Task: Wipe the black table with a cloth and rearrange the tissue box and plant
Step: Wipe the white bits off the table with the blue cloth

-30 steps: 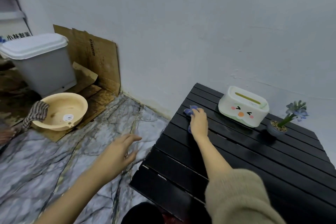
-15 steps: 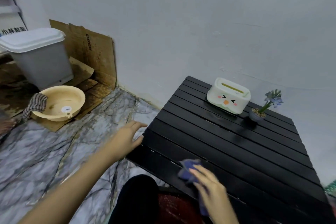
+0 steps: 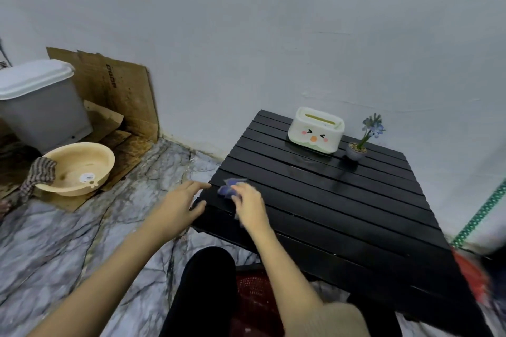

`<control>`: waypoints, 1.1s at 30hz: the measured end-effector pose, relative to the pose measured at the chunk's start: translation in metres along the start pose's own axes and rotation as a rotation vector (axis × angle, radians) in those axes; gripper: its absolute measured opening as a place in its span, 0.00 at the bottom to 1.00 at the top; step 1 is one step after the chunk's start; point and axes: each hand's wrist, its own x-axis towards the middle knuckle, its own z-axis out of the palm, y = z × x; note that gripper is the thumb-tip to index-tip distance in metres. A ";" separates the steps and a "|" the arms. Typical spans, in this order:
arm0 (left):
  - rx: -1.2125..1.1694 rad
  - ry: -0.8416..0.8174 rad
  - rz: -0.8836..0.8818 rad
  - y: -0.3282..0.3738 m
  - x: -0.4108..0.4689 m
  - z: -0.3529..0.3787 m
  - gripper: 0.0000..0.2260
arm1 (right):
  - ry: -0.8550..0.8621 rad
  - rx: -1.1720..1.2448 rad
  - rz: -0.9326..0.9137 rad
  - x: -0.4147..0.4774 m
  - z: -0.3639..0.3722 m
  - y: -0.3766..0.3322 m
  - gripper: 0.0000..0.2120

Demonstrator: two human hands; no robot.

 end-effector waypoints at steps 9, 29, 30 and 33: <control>-0.016 -0.159 0.031 0.020 0.001 0.045 0.17 | 0.212 -0.129 0.208 -0.147 -0.117 0.122 0.12; -0.092 -0.203 0.095 0.044 0.027 0.073 0.16 | 0.001 -0.066 0.025 -0.118 -0.066 0.060 0.16; -0.097 -0.207 0.083 0.044 0.029 0.074 0.16 | -0.006 -0.057 0.063 -0.132 -0.080 0.072 0.16; -0.130 -0.190 0.047 0.041 0.030 0.077 0.15 | 0.128 -0.099 0.227 -0.168 -0.133 0.125 0.16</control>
